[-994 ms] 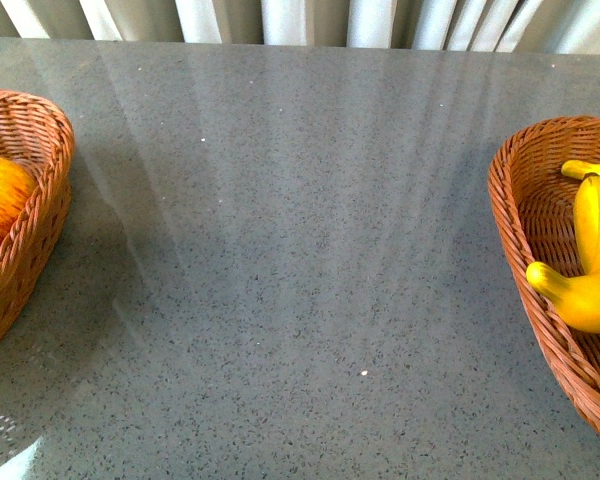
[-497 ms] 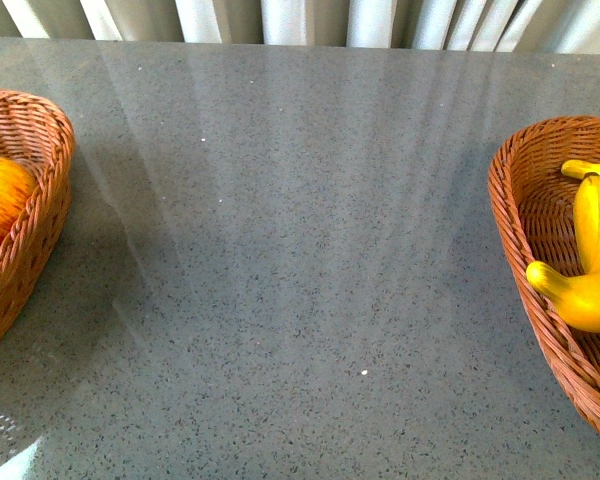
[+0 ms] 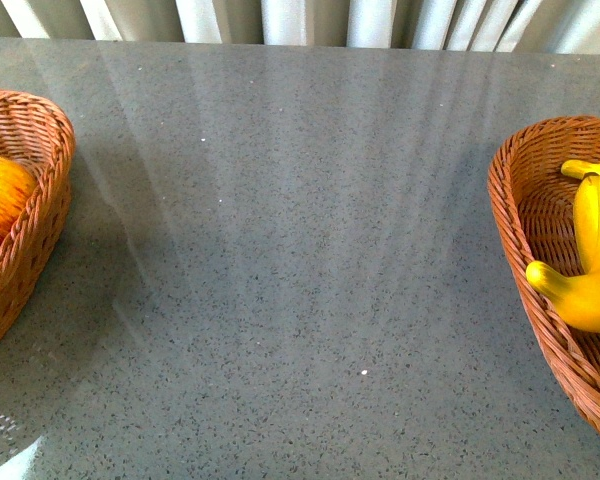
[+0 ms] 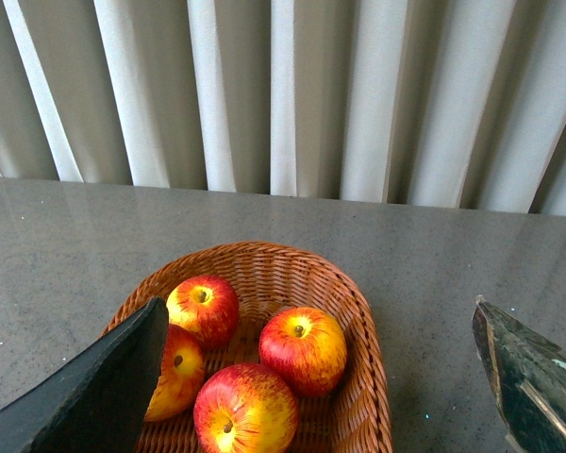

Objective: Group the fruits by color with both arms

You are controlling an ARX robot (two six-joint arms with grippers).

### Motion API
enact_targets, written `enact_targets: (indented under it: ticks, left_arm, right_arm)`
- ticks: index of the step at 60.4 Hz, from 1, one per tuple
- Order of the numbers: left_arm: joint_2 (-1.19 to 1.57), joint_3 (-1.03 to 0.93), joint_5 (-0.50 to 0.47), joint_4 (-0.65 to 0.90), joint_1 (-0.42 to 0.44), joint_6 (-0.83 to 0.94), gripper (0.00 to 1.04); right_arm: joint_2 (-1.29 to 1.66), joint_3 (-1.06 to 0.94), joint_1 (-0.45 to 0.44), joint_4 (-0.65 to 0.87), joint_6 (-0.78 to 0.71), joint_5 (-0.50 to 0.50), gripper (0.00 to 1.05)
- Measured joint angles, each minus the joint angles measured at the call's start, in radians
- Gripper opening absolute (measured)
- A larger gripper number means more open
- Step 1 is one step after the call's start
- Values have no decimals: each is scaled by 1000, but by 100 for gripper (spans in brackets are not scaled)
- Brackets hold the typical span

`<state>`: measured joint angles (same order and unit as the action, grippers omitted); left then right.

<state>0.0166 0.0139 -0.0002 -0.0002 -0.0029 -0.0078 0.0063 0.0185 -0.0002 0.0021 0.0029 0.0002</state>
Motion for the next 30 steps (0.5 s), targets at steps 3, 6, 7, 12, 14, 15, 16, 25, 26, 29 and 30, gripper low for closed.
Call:
enact_targets:
  ticks: [3,6,7,12,14,15,16,25,26,29,30]
  left_arm:
    - [0,0,0,0,0,0,96]
    - [0,0,0,0,0,0,96]
    - [0,0,0,0,0,0,96]
    - [0,0,0,0,0,0,96]
    - [0,0,0,0,0,0,96]
    - [0,0,0,0,0,0,96]
    - [0,0,0,0,0,0,96]
    - [0,0,0,0,0,0,96]
    - [0,0,0,0,0,0,96]
    - [0,0,0,0,0,0,96]
    - [0,0,0,0,0,0,96]
  right_arm:
    - [0,0,0,0,0,0,96]
    - [0,0,0,0,0,0,96]
    - [0,0,0,0,0,0,96]
    - [0,0,0,0,0,0,96]
    - [0,0,0,0,0,0,96]
    - [0,0,0,0,0,0,96]
    - [0,0,0,0,0,0,96]
    - [0,0,0,0,0,0,96]
    - [0,0,0,0,0,0,96]
    - [0,0,0,0,0,0,96]
    - [0,0,0,0,0,0,96]
